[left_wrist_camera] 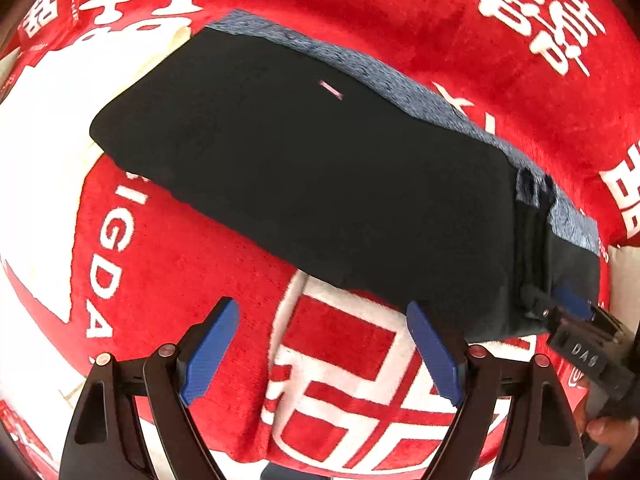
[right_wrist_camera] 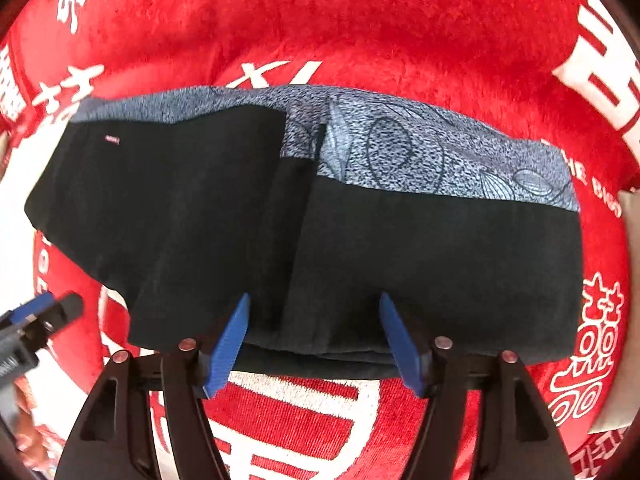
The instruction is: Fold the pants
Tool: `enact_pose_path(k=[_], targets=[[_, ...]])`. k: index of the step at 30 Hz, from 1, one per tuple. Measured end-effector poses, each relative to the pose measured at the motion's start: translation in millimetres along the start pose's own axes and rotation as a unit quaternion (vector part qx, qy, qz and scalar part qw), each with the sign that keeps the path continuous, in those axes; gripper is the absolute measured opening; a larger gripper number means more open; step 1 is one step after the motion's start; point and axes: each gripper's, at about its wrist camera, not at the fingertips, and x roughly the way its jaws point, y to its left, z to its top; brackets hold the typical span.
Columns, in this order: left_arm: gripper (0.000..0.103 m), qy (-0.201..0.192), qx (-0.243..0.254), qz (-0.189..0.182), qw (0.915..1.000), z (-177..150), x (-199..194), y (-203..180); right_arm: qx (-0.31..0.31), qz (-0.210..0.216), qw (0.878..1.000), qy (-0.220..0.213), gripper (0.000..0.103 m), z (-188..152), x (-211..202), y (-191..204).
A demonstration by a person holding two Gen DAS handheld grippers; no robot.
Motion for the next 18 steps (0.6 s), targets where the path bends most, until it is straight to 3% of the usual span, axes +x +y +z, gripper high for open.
enact_pose_path(k=[11,18], targets=[[0.087,-0.002,-0.022,-0.005,0.9997,8,1,34,-0.045,-0.07,0.997,0.004,0.085,-1,14,26],[0.087,-0.005,-0.044,-0.023,0.9987,13,4,51,-0.047,-0.077,0.996,0.003,0.087,1,15,28]])
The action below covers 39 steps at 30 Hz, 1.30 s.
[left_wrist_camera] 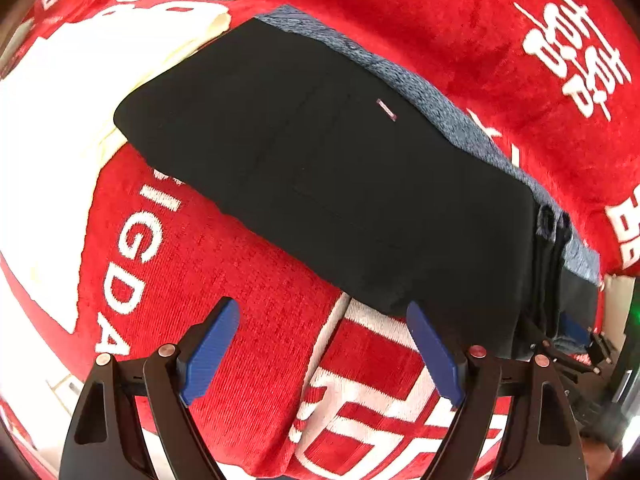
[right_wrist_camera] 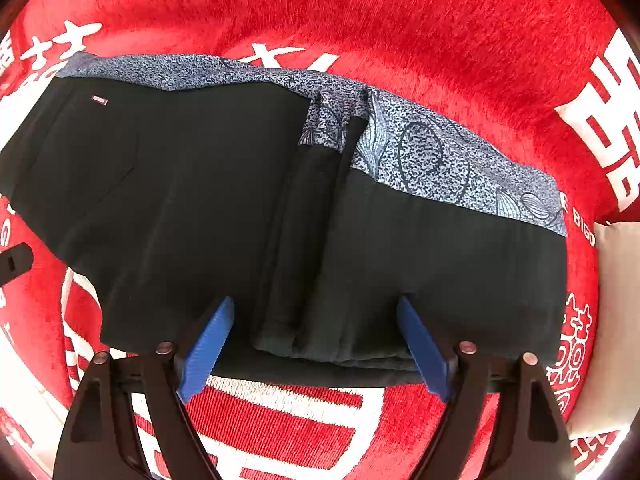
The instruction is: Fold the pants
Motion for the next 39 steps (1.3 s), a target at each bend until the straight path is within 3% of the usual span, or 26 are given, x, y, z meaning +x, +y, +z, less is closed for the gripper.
enact_pose_path(k=[8,16,24,30,35,37,39], targets=[[0.087,-0.036,-0.076,-0.081,0.9932,12,-8,50,-0.001,-0.001,1.0,-0.001,0.087,0,-1,-1],[0.087,-0.092,-0.14,-0.147,0.9749,30,-4,104,-0.001,-0.002,1.0,-0.007,0.087,-9,-2,4],[0.087,-0.11,-0.155,-0.222,0.9563,39,8,113,-0.001,-0.004,1.0,-0.008,0.087,-13,-4,7],[0.087,-0.12,-0.166,-0.247,0.9472,59,10,97,0.0,-0.006,1.0,-0.005,0.087,-13,-5,8],[0.087,-0.121,-0.186,-0.23,0.9477,69,22,95,0.002,-0.007,1.0,-0.006,0.087,-13,-5,9],[0.087,-0.115,-0.184,-0.207,0.954,72,21,89,0.002,-0.007,1.0,-0.007,0.087,-13,-5,9],[0.077,-0.117,-0.183,-0.175,0.9605,72,18,83,0.002,-0.006,1.0,-0.007,0.087,-13,-6,9]])
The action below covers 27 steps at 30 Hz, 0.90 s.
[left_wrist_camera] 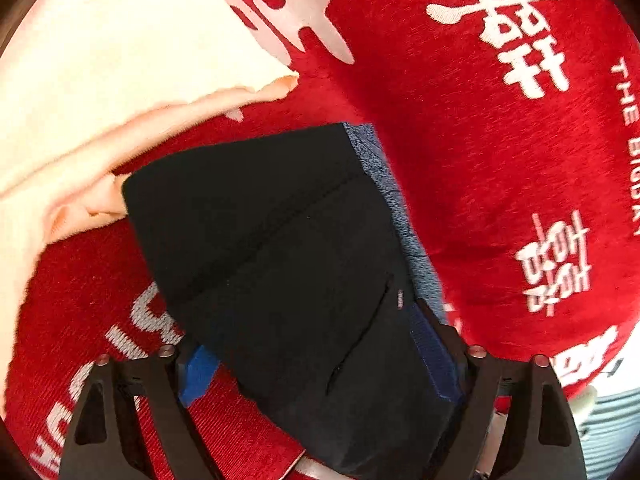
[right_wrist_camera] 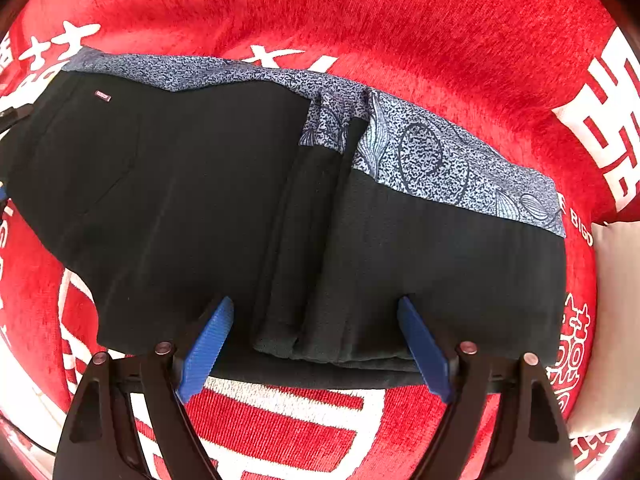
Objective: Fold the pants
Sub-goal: 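Grasp one end of the folded trousers with the left tool while the right tool grasps it too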
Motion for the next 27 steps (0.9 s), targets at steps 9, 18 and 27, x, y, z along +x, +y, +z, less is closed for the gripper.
enact_pose_path(k=[9,18,27], targets=[[0.027,-0.038,0.162,0.118,0.979,-18,-15,-49,0.02,0.046,0.998,-0.026,0.087,21,-50,-17],[0.027,-0.087,0.361,0.153,0.9157,-71,-27,-125,-0.012,0.251,0.968,0.004,0.088,135,-94,29],[0.027,-0.106,0.417,0.153,0.8896,-87,-29,-150,-0.139,0.289,0.94,0.118,0.097,219,-97,161]])
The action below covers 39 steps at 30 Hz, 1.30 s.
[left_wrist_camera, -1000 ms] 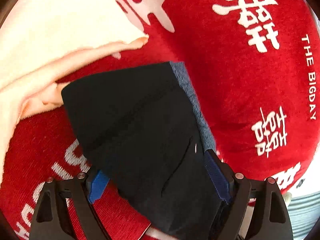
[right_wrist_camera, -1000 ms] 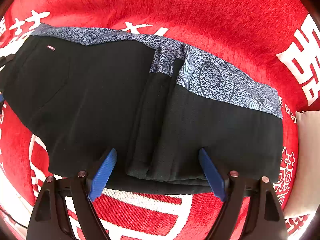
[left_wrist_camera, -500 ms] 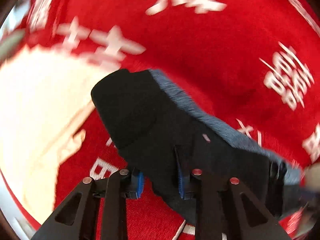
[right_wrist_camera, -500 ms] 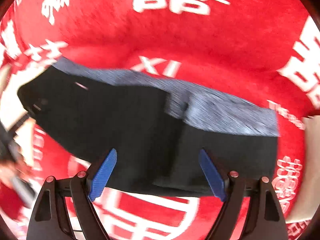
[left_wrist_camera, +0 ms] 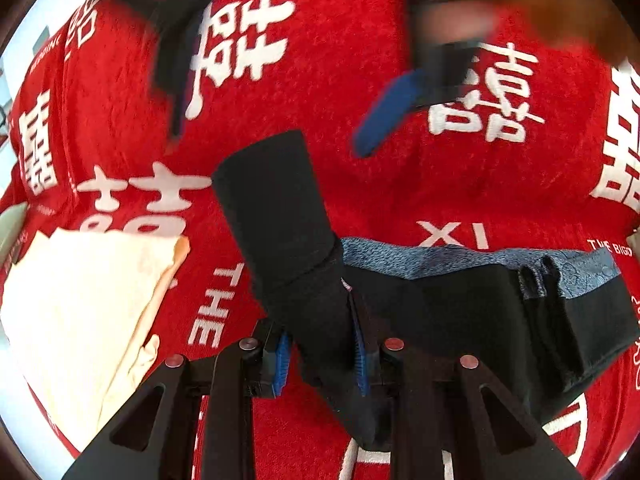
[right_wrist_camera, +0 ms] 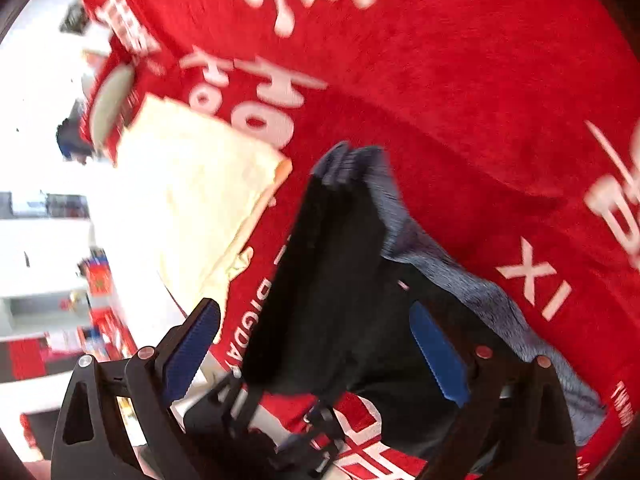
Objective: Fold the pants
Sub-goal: 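Grasp one end of the folded trousers with the left tool while the right tool grasps it too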
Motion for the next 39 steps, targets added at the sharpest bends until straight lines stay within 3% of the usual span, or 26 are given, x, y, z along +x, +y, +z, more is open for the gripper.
enact_pose_path(k=[5,6,7,9,16,26,33,39], targets=[[0.027,-0.01,0.012,-0.003,0.9999,2,-6,-12,-0.001,-0.048,0.997,0.054,0.093,18,34,1],[0.027,-0.011,0.014,-0.003,0.9998,2,-7,-13,0.007,-0.047,0.997,0.062,0.072,17,37,-4],[0.027,-0.009,0.017,-0.002,0.9998,2,-7,-15,0.017,-0.046,0.997,0.068,0.026,16,40,-9],[0.027,-0.007,0.017,-0.008,0.9998,2,-7,-18,0.04,-0.033,0.997,0.059,0.018,10,37,-23],[0.027,-0.031,0.063,-0.034,0.9969,10,-36,-49,0.056,0.03,0.997,-0.044,0.016,-35,-11,-54],[0.027,-0.039,0.129,-0.123,0.9833,22,-83,-137,0.129,0.095,0.972,-0.172,0.016,-145,-100,-138],[0.027,-0.015,0.186,-0.169,0.9679,13,-95,-222,0.181,0.113,0.952,-0.219,0.016,-229,-134,-210],[0.027,0.012,0.235,-0.176,0.9558,-8,-84,-284,0.228,0.133,0.935,-0.238,0.016,-283,-127,-276]])
